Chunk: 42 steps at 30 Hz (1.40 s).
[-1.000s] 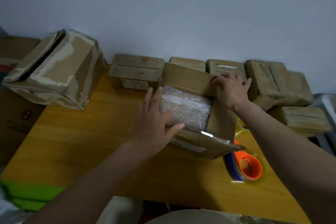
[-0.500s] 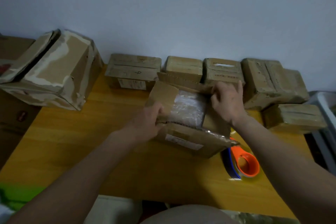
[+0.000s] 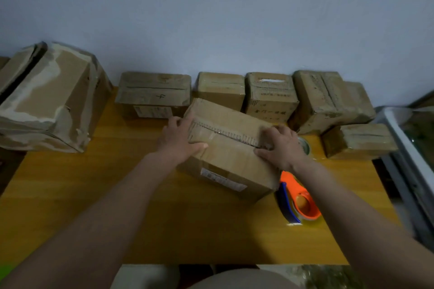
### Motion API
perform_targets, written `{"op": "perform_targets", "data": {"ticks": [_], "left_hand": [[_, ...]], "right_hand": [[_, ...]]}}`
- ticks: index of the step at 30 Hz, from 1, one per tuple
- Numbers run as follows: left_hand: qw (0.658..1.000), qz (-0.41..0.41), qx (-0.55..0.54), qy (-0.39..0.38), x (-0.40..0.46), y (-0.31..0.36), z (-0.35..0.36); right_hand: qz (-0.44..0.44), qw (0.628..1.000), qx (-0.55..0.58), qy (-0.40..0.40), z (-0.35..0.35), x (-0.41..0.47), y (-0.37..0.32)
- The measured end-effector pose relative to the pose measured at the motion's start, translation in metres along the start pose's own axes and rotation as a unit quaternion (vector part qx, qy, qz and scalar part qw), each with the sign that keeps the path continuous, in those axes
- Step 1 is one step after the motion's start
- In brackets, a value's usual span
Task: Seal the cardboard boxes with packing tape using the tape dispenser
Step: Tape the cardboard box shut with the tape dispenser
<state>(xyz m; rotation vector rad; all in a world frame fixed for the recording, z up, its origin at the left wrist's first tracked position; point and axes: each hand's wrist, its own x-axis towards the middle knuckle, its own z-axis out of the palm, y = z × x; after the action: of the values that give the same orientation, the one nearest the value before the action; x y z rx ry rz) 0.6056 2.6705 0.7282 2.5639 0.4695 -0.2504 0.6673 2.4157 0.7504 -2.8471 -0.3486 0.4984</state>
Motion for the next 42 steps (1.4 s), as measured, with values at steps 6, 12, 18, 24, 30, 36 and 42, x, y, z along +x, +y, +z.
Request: {"op": "perform_targets", "data": {"ticks": [6,12,18,24,30,36,42], "left_hand": [[0.998,-0.064,-0.002,-0.003,-0.045,0.0,0.011],[0.977,0.074,0.177,0.092,-0.063,0.001,0.03],[0.921,0.281,0.253,-0.09,-0.053,0.025,0.058],[0.924,0.261,0.265,-0.089,-0.043,0.054,0.071],[0.914,0.307,0.252,-0.084,-0.037,0.091,0.094],[0.914,0.301,0.262,-0.077,-0.037,0.091,0.095],[0.915,0.293,0.267,-0.076,-0.038,0.092,0.094]], "right_hand": [[-0.028,0.999,0.019,0.029,0.009,-0.001,0.008],[-0.035,0.999,-0.002,-0.03,0.002,0.014,0.011],[-0.03,0.999,-0.013,-0.043,0.001,0.015,0.017],[-0.046,0.997,0.034,-0.052,-0.001,0.009,0.034],[0.06,0.953,0.277,0.11,0.019,-0.002,0.07],[0.262,0.94,0.22,-0.018,0.072,-0.031,0.098],[0.27,0.946,0.165,-0.075,0.118,-0.038,0.117]]}}
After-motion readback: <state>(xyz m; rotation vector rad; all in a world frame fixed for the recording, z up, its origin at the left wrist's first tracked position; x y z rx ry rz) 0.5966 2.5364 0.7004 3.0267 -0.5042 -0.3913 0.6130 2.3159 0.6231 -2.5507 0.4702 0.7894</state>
